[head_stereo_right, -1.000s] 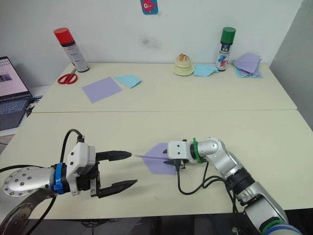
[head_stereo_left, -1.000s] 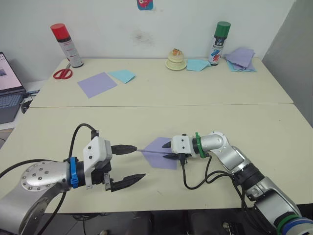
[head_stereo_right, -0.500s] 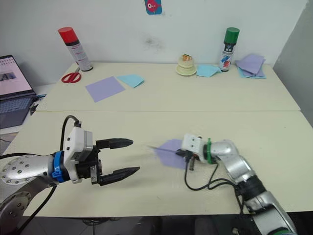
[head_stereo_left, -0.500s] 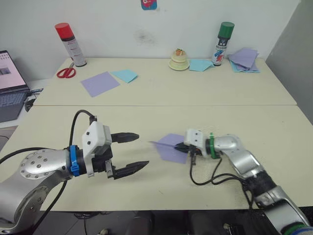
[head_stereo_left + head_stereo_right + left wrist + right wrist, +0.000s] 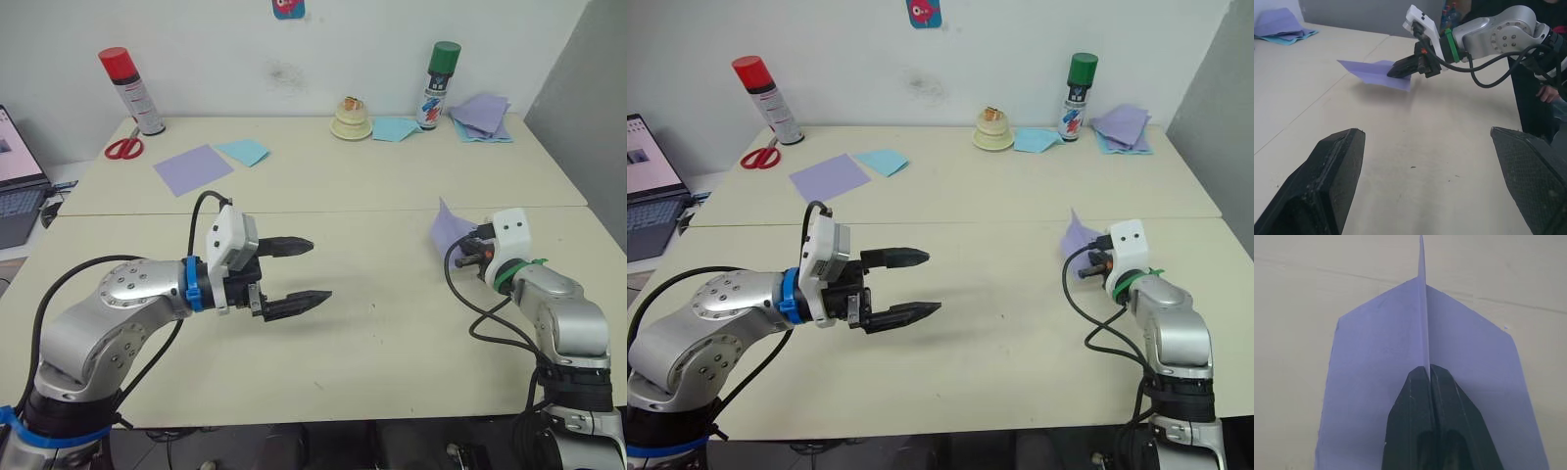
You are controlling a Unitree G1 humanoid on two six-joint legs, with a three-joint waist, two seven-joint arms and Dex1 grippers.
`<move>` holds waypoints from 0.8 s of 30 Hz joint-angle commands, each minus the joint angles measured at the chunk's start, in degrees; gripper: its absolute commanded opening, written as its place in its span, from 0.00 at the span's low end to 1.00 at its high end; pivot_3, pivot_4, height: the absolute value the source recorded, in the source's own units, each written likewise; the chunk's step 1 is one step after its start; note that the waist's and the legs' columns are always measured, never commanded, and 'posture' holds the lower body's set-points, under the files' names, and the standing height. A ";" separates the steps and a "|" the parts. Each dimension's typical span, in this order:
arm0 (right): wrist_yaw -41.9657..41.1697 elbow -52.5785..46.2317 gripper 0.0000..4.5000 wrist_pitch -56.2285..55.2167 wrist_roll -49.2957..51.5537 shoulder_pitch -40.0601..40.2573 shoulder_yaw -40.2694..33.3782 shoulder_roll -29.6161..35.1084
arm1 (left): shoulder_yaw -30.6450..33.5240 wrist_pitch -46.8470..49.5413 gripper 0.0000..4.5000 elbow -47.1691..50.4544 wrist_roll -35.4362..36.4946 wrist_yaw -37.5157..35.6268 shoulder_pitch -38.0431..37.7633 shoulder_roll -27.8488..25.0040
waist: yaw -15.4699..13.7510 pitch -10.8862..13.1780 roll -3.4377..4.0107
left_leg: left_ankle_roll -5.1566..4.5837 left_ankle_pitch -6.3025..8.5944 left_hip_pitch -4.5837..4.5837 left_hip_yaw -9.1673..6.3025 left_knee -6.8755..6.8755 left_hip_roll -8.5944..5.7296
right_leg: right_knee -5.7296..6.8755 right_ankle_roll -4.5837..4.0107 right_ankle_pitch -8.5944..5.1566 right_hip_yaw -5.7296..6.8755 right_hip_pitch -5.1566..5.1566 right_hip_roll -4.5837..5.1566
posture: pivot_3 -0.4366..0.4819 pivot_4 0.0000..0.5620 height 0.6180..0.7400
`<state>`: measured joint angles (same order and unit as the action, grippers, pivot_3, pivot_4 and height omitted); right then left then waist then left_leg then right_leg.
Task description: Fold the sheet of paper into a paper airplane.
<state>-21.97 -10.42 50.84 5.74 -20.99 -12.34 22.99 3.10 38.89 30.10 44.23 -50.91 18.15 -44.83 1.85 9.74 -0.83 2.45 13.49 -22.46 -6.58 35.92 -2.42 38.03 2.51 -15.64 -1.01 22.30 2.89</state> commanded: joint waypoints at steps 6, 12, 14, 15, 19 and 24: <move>4.57 -8.36 0.01 8.74 4.60 0.32 -0.49 -5.44 | 0.09 -1.47 1.00 -1.37 -1.70 -3.32 1.99 -0.71 | 0.01 0.00 0.01 | -0.01 0.01 -0.02 0.09 0.00 0.02 | -0.01 0.00 0.00 -0.04 0.02 0.01 | 0.48 0.27 1.00; 6.39 -8.62 0.01 9.90 5.09 0.76 5.66 -9.98 | 0.35 -0.89 1.00 0.90 -2.10 -1.47 -0.10 -0.52 | 0.01 0.00 0.01 | -0.01 0.01 0.00 0.07 0.01 0.04 | 0.00 0.01 0.00 -0.03 0.01 0.00 | 0.48 0.27 1.00; 7.17 -8.04 0.01 10.41 5.14 0.39 6.98 -11.28 | 0.77 -0.60 1.00 1.73 -1.99 -1.06 -0.89 -0.83 | 0.02 0.01 0.02 | -0.01 0.01 0.00 0.07 0.01 0.03 | 0.00 0.01 0.00 -0.03 0.01 0.00 | 0.48 0.27 1.00; 7.31 -7.98 0.01 10.85 5.23 0.29 7.71 -11.74 | 1.17 -0.30 1.00 2.13 -1.76 -0.72 -1.31 -0.97 | 0.01 0.01 0.02 | -0.01 0.00 -0.01 0.07 0.01 0.03 | 0.00 0.01 0.00 -0.04 0.02 0.00 | 0.48 0.27 1.00; 7.58 -9.31 0.01 13.37 6.69 0.89 8.63 -13.77 | 2.59 0.32 1.00 3.51 -1.02 -0.02 -3.02 -1.73 | 0.02 0.01 0.02 | -0.01 0.00 0.00 0.05 0.01 0.03 | 0.00 0.01 0.00 -0.03 0.02 0.01 | 0.48 0.27 1.00; 8.01 -10.61 0.05 15.28 7.92 0.81 8.56 -15.81 | 3.90 1.00 1.00 4.58 -0.47 0.78 -4.66 -2.33 | 0.04 0.01 0.02 | -0.01 0.01 0.01 0.04 0.00 0.06 | 0.00 0.01 0.00 -0.02 0.02 -0.02 | 0.48 0.27 1.00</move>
<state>-14.03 -18.94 65.68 12.32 -19.82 -4.20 7.66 5.00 39.85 32.77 42.76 -50.54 13.59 -46.41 1.89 9.75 -0.81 2.44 13.50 -22.45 -6.53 35.92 -2.36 38.03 2.51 -15.64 -1.03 22.32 2.87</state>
